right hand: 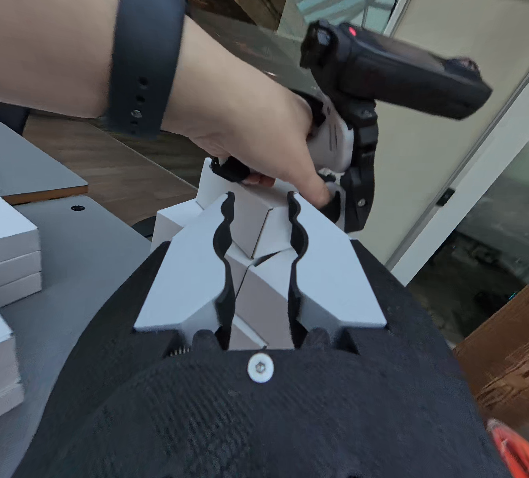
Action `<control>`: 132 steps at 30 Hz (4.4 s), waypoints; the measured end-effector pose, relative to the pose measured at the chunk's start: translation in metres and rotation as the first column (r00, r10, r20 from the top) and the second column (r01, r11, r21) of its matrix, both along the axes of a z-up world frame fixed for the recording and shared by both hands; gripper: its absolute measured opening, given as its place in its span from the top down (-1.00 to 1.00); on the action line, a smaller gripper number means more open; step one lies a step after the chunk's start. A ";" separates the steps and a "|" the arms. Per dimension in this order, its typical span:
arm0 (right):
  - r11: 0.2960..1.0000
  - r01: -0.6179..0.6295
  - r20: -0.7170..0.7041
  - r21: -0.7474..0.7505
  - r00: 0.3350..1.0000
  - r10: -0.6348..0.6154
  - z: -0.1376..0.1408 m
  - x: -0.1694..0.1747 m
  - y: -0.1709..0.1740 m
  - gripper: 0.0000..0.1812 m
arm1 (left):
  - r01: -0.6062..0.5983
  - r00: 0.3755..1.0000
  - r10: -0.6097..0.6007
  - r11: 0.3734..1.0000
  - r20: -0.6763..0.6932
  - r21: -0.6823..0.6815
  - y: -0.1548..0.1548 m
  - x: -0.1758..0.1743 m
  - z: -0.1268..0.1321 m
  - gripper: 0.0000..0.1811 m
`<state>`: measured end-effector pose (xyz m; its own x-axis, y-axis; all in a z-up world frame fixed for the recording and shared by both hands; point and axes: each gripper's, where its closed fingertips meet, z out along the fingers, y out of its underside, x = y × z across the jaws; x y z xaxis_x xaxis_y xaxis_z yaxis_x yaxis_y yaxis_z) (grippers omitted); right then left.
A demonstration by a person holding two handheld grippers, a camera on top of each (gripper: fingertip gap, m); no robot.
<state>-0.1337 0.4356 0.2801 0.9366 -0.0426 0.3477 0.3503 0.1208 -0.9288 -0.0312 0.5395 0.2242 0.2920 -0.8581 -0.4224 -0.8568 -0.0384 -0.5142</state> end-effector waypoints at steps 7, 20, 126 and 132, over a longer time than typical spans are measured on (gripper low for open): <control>0.991 -0.113 0.336 -0.070 0.933 0.130 -0.007 -0.011 0.008 0.85 | 0.006 1.000 -0.006 1.000 0.001 -0.012 0.002 -0.001 0.000 -0.40; 0.964 -0.039 0.444 -0.261 0.882 0.156 -0.023 0.002 0.031 0.78 | 0.027 0.999 -0.026 1.000 -0.032 0.005 0.003 -0.001 0.000 -0.34; 0.887 -0.306 -0.320 -0.345 0.927 0.195 -0.086 0.084 -0.014 -0.16 | 0.222 0.676 0.257 0.823 0.691 -0.523 -0.013 -0.093 0.016 0.06; 0.893 -0.172 -0.176 -0.416 0.979 0.107 -0.092 0.090 -0.006 -0.10 | 0.176 0.710 0.279 0.819 0.647 -0.546 -0.017 -0.092 0.015 0.06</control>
<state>-0.0437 0.4300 0.1883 0.9631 0.2138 0.1632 0.2173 -0.2608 -0.9406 -0.1235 0.5229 0.2397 0.3445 -0.8333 0.4323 -0.2644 -0.5280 -0.8071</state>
